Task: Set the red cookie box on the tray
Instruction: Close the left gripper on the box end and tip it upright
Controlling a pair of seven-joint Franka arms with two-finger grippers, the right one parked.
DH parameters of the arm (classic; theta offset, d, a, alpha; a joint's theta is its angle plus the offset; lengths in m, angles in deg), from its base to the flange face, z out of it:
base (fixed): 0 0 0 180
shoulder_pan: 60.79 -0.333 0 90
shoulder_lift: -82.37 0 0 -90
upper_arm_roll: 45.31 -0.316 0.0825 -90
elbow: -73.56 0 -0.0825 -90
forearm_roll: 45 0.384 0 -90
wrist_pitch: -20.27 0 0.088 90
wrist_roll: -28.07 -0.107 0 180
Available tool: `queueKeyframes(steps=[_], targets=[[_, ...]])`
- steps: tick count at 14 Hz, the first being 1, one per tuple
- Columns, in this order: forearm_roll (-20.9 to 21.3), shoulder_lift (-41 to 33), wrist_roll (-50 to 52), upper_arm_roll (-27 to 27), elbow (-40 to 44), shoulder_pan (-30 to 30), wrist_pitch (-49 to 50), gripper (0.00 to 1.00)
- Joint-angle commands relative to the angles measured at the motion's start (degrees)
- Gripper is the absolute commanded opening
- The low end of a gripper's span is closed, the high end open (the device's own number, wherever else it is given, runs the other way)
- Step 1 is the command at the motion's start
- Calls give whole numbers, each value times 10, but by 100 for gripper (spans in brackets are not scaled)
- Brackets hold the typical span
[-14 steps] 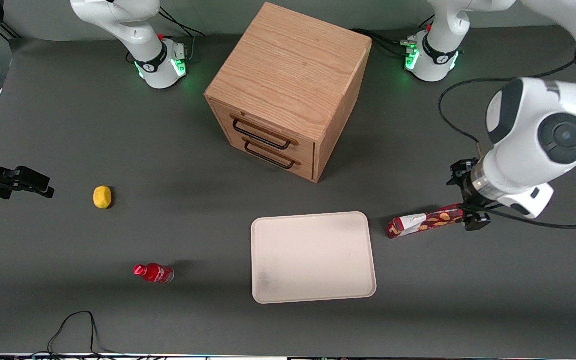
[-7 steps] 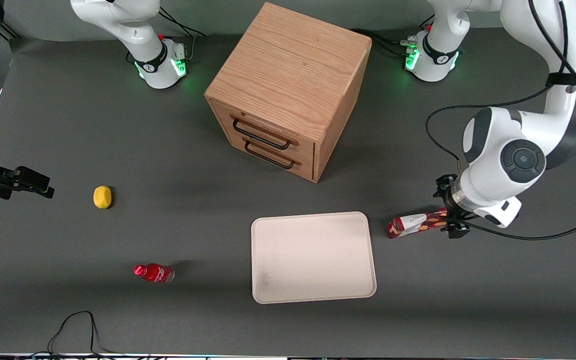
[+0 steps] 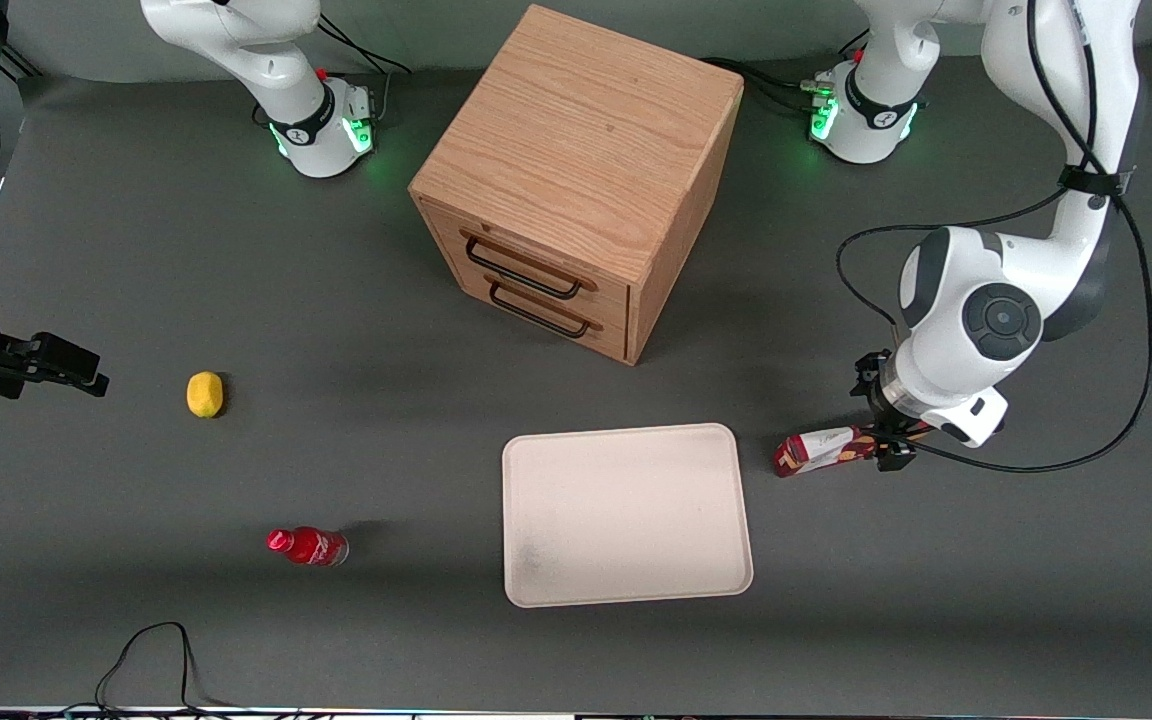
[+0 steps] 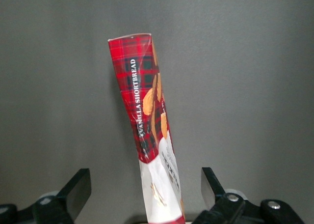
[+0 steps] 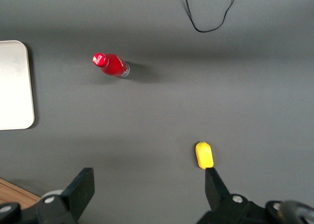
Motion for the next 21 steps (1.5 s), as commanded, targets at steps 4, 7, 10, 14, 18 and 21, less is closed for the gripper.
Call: queueKeyframes(steps=[4,7,10,14,18,21], targets=[[6,15,7,-3,-52,4,-80,100],[6,29,13,-4,-52,4,-91,100],[7,39,14,-7,-51,3,-101,100],[39,44,16,-7,-52,2,-108,100],[37,44,31,-8,-51,-8,-103,57],[36,41,32,-8,-52,-7,-100,24]])
